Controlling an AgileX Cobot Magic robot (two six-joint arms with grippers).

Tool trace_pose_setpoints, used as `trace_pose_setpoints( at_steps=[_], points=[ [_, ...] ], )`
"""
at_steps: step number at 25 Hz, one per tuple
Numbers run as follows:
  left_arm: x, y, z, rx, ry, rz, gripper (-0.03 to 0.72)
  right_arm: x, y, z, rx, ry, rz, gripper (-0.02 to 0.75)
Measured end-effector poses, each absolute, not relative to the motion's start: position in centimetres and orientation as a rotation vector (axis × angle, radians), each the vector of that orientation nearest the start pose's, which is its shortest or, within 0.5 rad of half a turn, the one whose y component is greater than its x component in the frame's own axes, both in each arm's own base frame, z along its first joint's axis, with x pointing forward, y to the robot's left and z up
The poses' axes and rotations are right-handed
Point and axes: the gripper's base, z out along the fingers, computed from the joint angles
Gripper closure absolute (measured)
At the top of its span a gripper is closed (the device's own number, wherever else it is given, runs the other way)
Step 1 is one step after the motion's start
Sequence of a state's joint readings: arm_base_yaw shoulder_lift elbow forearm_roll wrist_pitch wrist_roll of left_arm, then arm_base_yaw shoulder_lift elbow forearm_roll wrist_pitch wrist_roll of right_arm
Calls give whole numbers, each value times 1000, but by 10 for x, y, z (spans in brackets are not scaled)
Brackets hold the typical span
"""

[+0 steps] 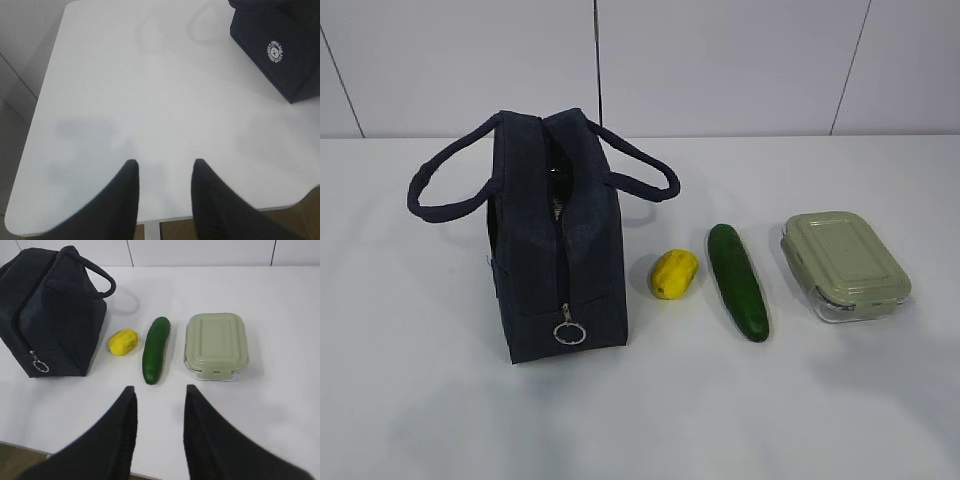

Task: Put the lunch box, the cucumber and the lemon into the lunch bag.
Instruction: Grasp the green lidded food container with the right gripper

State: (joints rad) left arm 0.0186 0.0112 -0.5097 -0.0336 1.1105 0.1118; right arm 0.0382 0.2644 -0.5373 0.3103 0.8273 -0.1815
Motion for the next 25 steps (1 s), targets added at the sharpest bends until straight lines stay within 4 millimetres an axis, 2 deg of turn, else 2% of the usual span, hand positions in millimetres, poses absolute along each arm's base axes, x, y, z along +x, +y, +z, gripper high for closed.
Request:
trace_pose_setpoints(
  at_steps=[8,14,17,22,25],
  points=[
    [-6,-3,276,100,2093,39,449,116,36,336,-263,2111,398,495],
    [-6,-3,276,100,2093,41,449,169,47,328,-368,2229,549,496],
    [-6,-3,276,100,2093,41,449,194,39,315,-365,2301,623,496],
    [-6,-3,276,100,2093,43,449,231,8,296,-230,2332,755,496],
    [-6,-3,276,100,2093,43,449,251,-6,287,-207,2354,822,496]
  ],
)
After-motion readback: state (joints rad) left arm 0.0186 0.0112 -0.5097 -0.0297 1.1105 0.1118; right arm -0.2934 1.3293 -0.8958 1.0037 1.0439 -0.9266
